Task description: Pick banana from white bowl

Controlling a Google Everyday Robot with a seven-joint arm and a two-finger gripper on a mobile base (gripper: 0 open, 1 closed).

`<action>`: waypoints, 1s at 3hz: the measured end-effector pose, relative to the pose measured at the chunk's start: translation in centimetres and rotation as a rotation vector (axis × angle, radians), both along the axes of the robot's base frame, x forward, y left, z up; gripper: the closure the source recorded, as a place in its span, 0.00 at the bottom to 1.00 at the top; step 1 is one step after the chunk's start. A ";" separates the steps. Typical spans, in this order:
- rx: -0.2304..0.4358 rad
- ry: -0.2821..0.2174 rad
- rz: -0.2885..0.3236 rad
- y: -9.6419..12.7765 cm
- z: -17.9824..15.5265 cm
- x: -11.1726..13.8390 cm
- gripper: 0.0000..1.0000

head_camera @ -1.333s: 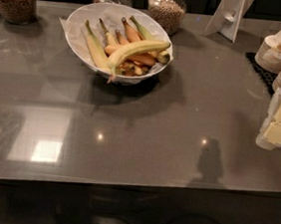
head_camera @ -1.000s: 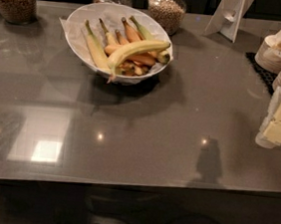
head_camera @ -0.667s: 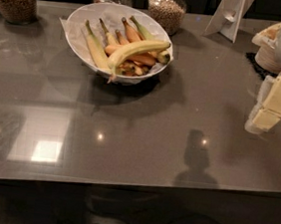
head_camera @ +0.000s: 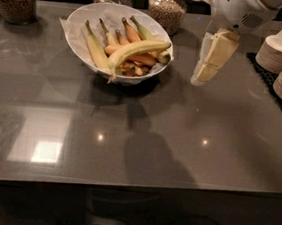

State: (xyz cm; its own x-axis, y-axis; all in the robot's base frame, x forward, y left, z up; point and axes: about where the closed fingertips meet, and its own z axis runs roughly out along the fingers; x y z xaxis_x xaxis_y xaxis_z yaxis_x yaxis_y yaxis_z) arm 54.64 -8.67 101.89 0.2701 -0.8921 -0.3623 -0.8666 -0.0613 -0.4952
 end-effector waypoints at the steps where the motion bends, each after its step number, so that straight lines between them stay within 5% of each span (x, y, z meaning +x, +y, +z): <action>1: 0.000 0.000 0.000 0.0 0.0 0.0 0.00; 3: 0.027 -0.073 0.008 0.2 -0.6 2.6 0.00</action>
Offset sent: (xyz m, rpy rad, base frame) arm 0.0124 -0.0060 -0.0009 -0.0032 -0.0428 -0.0097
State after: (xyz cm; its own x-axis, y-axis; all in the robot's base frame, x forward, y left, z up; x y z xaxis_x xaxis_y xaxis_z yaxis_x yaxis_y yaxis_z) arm 57.25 -8.46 101.30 0.3036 -0.8800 -0.3653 -0.8279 -0.0539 -0.5583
